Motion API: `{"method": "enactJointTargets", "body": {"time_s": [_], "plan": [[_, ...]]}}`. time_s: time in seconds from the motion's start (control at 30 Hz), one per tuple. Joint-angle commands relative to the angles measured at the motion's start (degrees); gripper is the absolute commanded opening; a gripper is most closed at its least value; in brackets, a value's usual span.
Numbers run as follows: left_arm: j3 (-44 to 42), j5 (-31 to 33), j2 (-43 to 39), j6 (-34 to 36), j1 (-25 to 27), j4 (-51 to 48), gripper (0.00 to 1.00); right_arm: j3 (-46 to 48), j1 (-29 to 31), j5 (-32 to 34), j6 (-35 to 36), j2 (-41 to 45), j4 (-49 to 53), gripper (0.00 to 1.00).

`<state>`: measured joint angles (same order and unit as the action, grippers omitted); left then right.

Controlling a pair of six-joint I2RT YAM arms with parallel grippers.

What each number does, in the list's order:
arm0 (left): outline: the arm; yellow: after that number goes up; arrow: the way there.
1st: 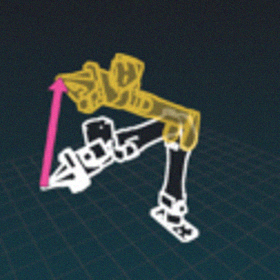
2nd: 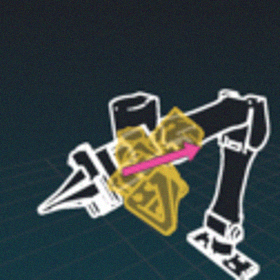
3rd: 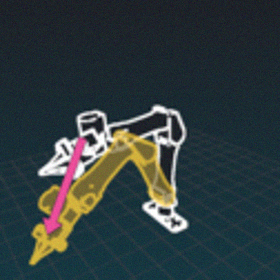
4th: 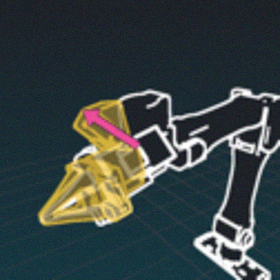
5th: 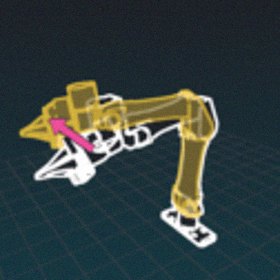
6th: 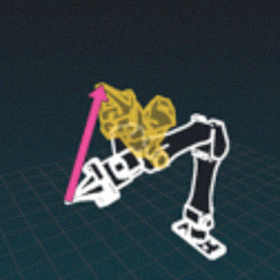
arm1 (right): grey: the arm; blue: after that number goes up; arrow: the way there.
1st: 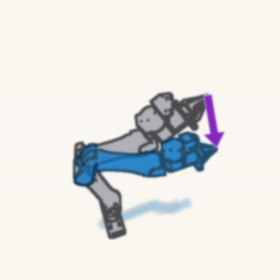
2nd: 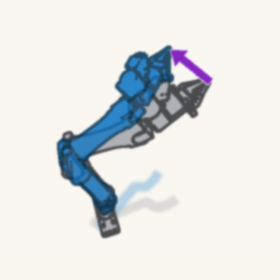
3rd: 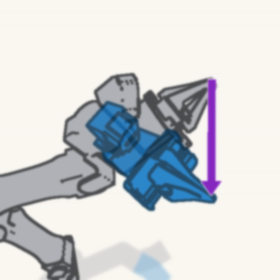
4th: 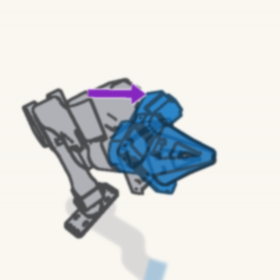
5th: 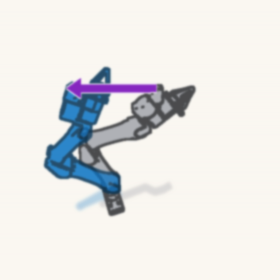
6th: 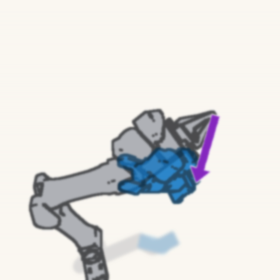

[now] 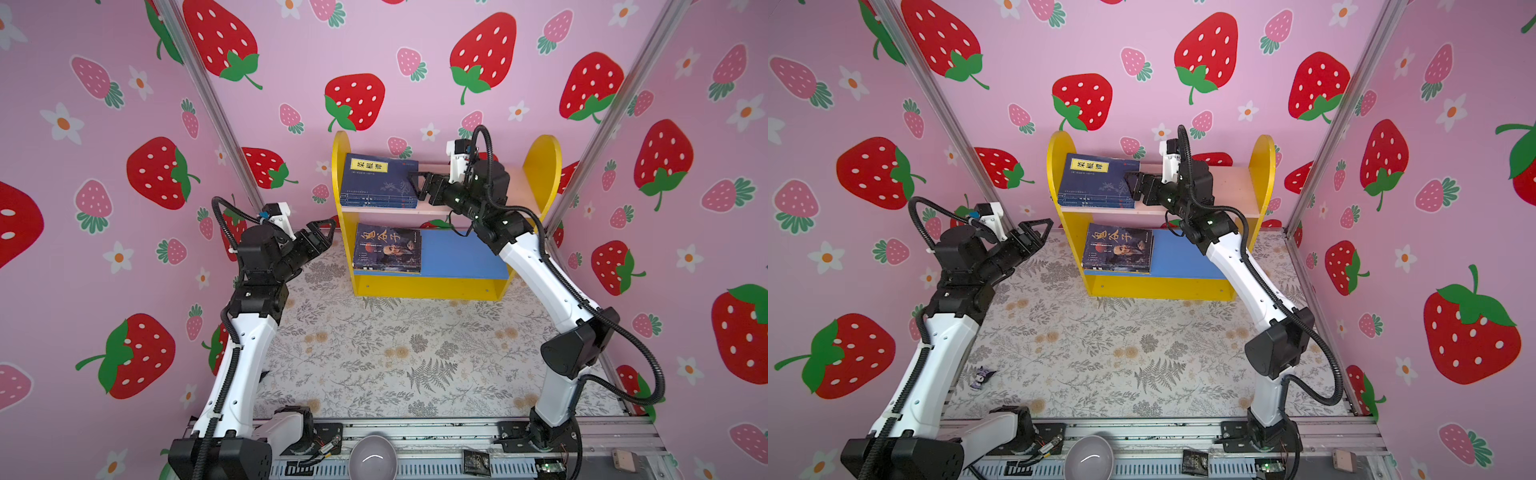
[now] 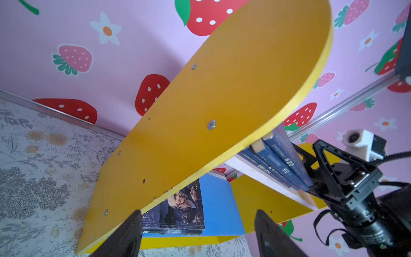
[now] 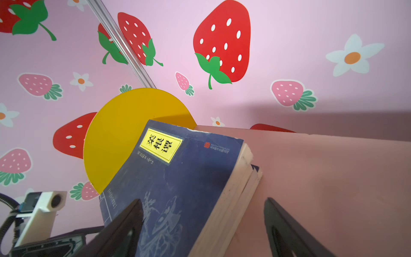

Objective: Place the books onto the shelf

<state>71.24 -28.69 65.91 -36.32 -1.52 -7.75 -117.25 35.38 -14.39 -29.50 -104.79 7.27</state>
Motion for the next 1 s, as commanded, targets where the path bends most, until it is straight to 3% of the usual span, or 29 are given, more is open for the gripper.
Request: {"method": "enactJointTargets", "body": {"time_s": [0.0, 0.17, 0.33, 0.57, 0.97], "plan": [[6.3, -6.4, -0.1, 11.6, -0.2, -4.2, 0.80, 5.4, 0.0, -2.5, 10.3, 6.3, -3.1, 0.89], [9.1, -11.1, 1.5, 18.7, -0.2, -5.7, 0.79, 17.1, 0.0, -6.6, 16.4, 11.8, -11.1, 0.89], [10.6, -11.3, 4.4, 21.8, -0.1, -5.0, 0.75, 22.2, 0.0, -7.5, 18.6, 13.1, -14.7, 0.83], [10.7, -8.8, 8.5, 21.2, -0.1, 0.4, 0.69, 27.9, 0.8, -6.5, 18.5, 13.7, -21.4, 0.78], [12.9, -11.0, 11.9, 21.0, 0.7, 4.1, 0.65, 28.8, 3.8, -6.0, 22.9, 11.5, -21.9, 0.78]]}}
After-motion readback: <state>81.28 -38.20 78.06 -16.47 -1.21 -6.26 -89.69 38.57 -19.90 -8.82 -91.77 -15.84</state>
